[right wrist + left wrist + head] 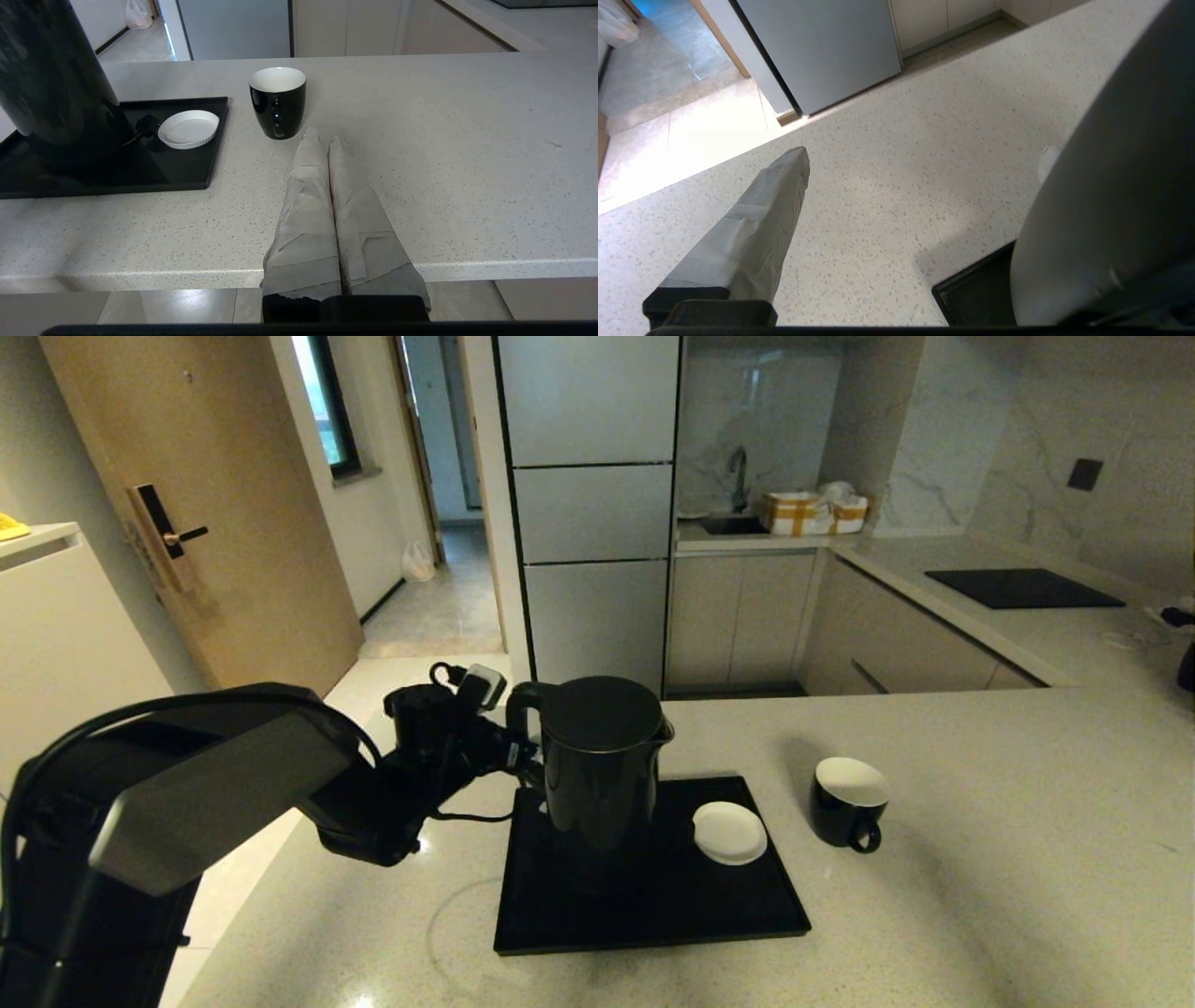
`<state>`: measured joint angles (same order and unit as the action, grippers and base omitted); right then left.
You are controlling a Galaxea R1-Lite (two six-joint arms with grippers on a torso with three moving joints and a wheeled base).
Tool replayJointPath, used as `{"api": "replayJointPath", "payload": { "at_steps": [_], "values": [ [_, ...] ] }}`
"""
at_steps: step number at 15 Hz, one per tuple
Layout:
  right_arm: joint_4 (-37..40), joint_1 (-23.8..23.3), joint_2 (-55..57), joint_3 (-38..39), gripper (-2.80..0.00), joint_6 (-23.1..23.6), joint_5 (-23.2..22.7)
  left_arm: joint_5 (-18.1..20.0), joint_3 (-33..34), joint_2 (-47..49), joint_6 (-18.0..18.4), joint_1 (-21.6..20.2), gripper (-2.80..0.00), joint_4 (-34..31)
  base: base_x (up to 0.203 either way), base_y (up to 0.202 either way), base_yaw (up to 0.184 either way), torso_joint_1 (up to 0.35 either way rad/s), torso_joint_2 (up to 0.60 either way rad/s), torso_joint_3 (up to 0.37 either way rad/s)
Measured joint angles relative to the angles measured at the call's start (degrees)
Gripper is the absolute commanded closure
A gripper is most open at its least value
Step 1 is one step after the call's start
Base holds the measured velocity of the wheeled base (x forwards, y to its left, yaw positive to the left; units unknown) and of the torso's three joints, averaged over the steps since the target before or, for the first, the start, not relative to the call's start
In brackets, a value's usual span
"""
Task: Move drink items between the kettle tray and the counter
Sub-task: Pick up the kettle
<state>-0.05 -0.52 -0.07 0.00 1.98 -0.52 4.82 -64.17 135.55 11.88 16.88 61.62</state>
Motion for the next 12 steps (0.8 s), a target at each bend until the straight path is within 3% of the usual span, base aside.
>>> {"api": "replayJointPath", "payload": {
  "at_steps": [12],
  "values": [
    [-0.01,-0.02,0.0,0.0,0.0,-0.01,0.04,0.37,2.94,-2.29,2.86,-0.6,-2.8,0.9,0.0,0.0,0.0,0.0,0.0,0.0]
  ]
}}
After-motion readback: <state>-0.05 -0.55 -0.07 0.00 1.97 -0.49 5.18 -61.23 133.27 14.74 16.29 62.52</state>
